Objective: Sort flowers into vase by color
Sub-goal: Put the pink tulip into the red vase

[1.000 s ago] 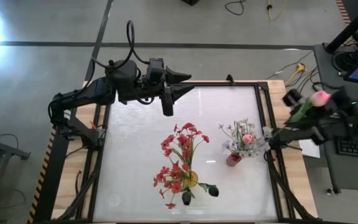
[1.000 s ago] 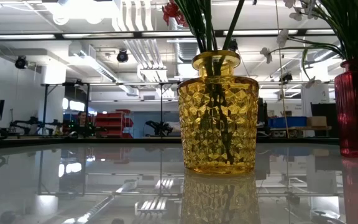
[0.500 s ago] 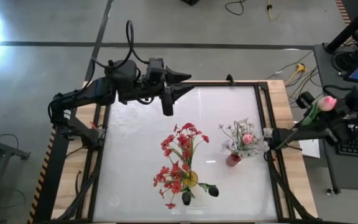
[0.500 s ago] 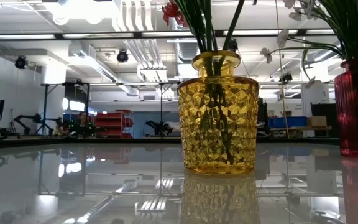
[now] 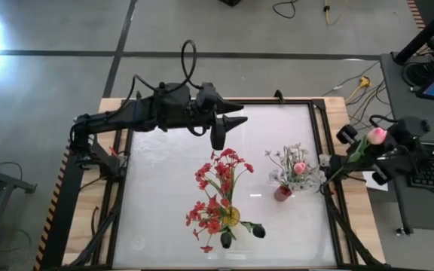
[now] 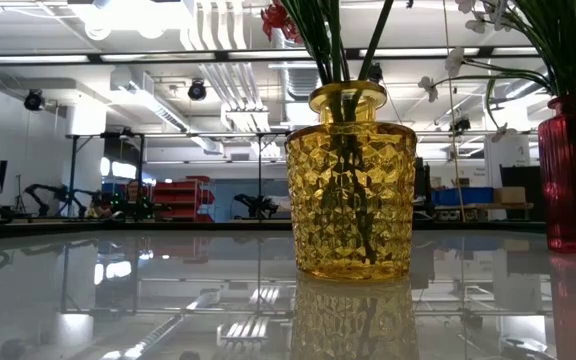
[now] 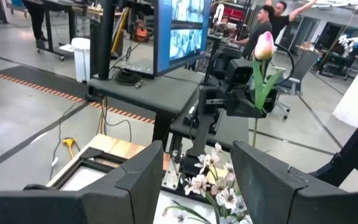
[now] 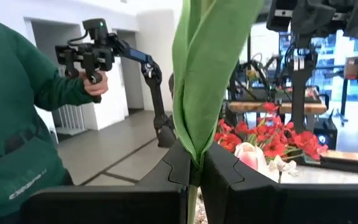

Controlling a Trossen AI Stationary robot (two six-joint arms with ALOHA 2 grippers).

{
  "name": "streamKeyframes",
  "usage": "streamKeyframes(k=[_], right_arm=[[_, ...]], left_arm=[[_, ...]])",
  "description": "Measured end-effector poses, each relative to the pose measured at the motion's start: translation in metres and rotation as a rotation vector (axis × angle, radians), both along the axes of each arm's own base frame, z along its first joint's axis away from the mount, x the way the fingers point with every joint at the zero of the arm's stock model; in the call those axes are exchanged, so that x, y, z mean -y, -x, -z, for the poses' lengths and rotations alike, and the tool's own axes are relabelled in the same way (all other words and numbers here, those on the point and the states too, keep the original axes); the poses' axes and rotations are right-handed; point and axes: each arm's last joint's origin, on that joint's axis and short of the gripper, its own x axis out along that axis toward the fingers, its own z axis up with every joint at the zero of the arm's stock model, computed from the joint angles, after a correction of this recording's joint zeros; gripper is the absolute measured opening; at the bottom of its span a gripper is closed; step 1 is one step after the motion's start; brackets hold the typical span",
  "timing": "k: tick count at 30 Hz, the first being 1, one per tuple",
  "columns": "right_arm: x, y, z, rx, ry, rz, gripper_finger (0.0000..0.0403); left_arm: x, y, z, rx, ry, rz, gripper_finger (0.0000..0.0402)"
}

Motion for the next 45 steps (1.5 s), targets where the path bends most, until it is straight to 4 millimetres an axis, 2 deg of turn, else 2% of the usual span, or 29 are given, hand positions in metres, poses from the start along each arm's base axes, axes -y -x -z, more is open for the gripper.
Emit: streamKeyframes(k=[6, 12, 21, 32, 40, 45], right_arm=[[0.0, -0.015, 0.019, 0.053, -0.013, -0.002, 0.0013], [0.002, -0.031, 0.034, -0.005, -0.015, 0.044, 0.0013], [0.003, -0.034, 0.033, 0.061, 0.097, 0.099, 0.0013], [0.004, -0.055, 0.063, 0.029, 0.078, 0.094, 0.0013], [0.004, -0.055, 0.065, 0.035, 0.095, 0.098, 0.0013], [0.003, -0.057, 0.068, 0.056, 0.171, 0.08, 0.0013]], left_arm=[[-0.003, 0.0, 0.0, 0.001, 0.001, -0.01, 0.018], [-0.006, 0.0, 0.001, -0.009, 0.002, -0.016, 0.018], [-0.009, 0.001, 0.002, -0.026, -0.002, -0.026, 0.018], [-0.014, 0.001, 0.004, -0.038, 0.029, -0.043, 0.018], [-0.014, 0.001, 0.004, -0.035, 0.043, -0.045, 0.018], [-0.014, 0.001, 0.004, -0.033, 0.043, -0.046, 0.018]])
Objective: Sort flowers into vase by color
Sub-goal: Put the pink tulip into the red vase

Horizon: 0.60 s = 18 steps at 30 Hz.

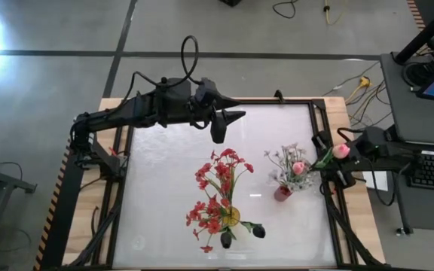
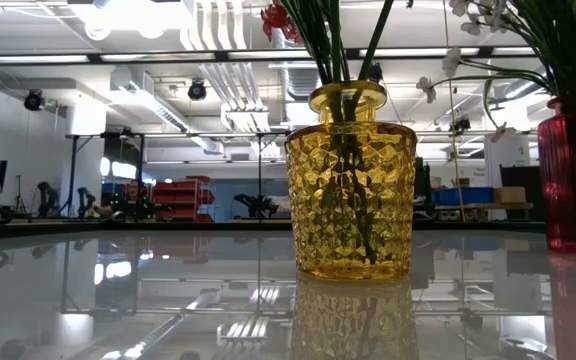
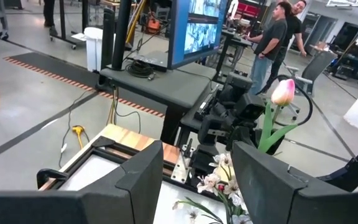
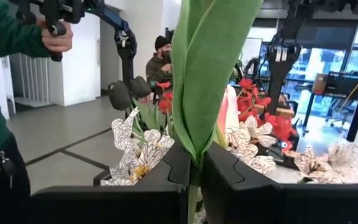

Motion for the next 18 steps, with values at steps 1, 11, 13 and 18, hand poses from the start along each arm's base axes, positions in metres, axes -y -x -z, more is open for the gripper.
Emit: streamKeyframes(k=[1, 11, 13, 18], right_arm=[[0.0, -0.0004, 0.0005, 0.001, 0.006, 0.001, 0.0013], [-0.0009, -0.0007, -0.0007, 0.003, -0.008, -0.036, 0.0013], [-0.0009, -0.0005, -0.0027, 0.02, -0.018, -0.037, 0.0013], [-0.0009, -0.0005, -0.0036, 0.027, -0.022, -0.039, 0.0013]], left_arm=[[0.0, 0.0, 0.0, 0.0, -0.002, 0.0, 0.018], [-0.0001, -0.0012, 0.0009, -0.005, -0.017, 0.002, 0.018], [-0.0001, -0.0017, 0.0014, -0.007, -0.017, 0.002, 0.018], [-0.0001, -0.0018, 0.0015, -0.005, -0.006, 0.001, 0.018]])
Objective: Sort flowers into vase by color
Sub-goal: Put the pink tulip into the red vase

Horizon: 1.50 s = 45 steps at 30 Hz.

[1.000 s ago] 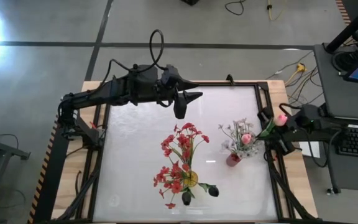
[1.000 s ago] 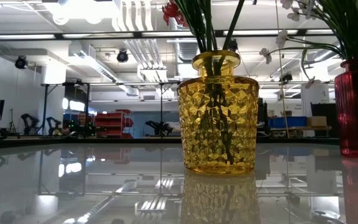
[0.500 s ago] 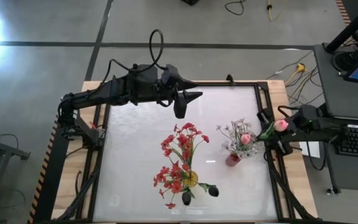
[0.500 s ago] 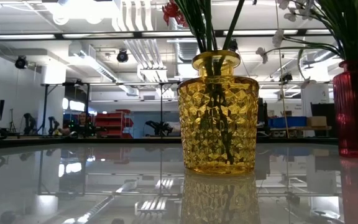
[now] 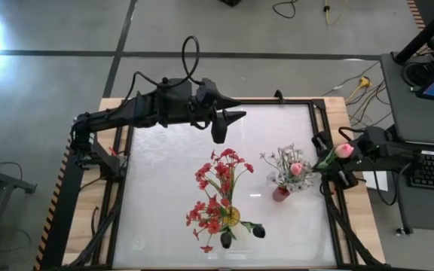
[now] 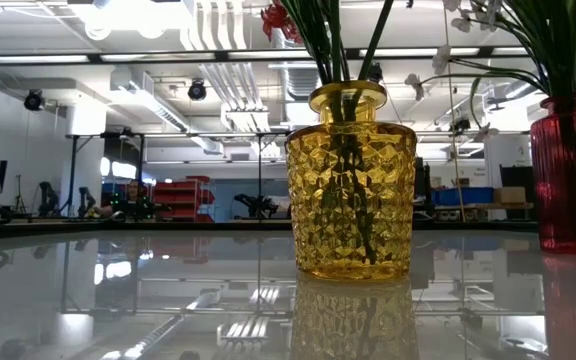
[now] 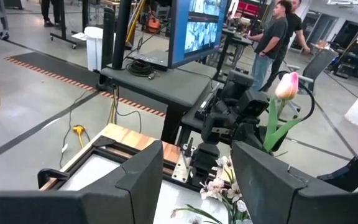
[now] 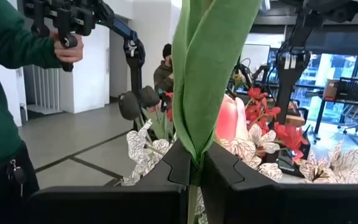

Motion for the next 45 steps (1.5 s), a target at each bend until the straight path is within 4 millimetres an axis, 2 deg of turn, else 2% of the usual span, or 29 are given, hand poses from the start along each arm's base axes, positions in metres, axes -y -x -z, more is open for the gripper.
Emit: streamKeyframes(k=[12, 19, 33, 45], right_arm=[[0.0, -0.006, 0.013, -0.051, 0.003, -0.01, 0.0013], [0.0, -0.008, 0.013, -0.044, 0.024, -0.008, 0.0013], [0.001, -0.038, 0.027, -0.215, 0.052, 0.001, 0.0013], [0.002, -0.037, 0.037, -0.324, 0.049, 0.034, 0.0013]], left_arm=[[0.0, -0.003, 0.002, -0.006, 0.006, -0.001, 0.018], [0.0, -0.004, 0.003, -0.007, 0.007, -0.001, 0.018], [0.0, -0.004, 0.002, -0.001, -0.001, 0.002, 0.018], [0.001, -0.002, 0.002, -0.005, -0.018, 0.014, 0.018]])
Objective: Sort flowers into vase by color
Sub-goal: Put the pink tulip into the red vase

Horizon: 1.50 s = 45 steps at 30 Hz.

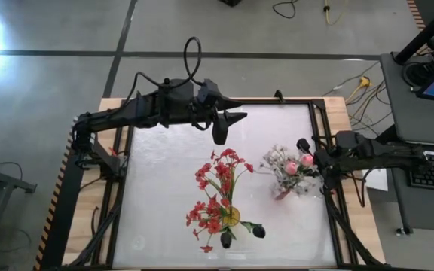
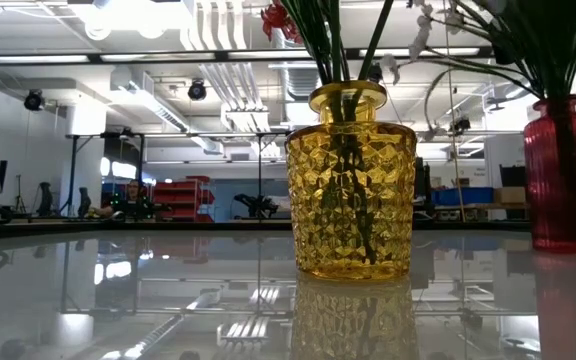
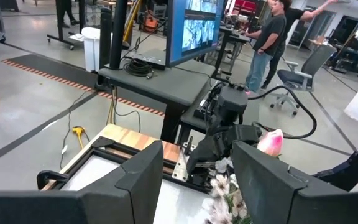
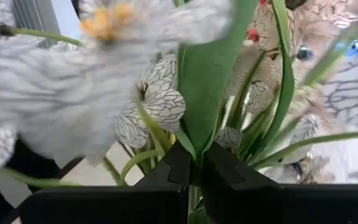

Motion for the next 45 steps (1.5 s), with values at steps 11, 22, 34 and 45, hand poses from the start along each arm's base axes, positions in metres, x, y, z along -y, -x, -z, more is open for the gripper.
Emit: streamKeyframes(k=[11, 22, 34, 45], right_arm=[[0.0, 0.0, 0.001, -0.051, -0.073, 0.023, 0.0013], [0.002, 0.001, 0.006, -0.126, -0.116, 0.111, 0.0058], [0.002, 0.012, -0.031, -0.066, -0.09, 0.101, 0.0124], [0.002, 0.019, -0.048, -0.023, -0.094, 0.102, 0.0104]], left_arm=[[0.0, 0.014, -0.019, 0.015, -0.025, 0.002, 0.018], [0.0, 0.017, -0.022, -0.001, -0.051, 0.005, 0.018], [0.0, 0.017, -0.022, -0.007, -0.078, 0.009, 0.018], [0.0, 0.017, -0.022, -0.007, -0.078, 0.009, 0.018]])
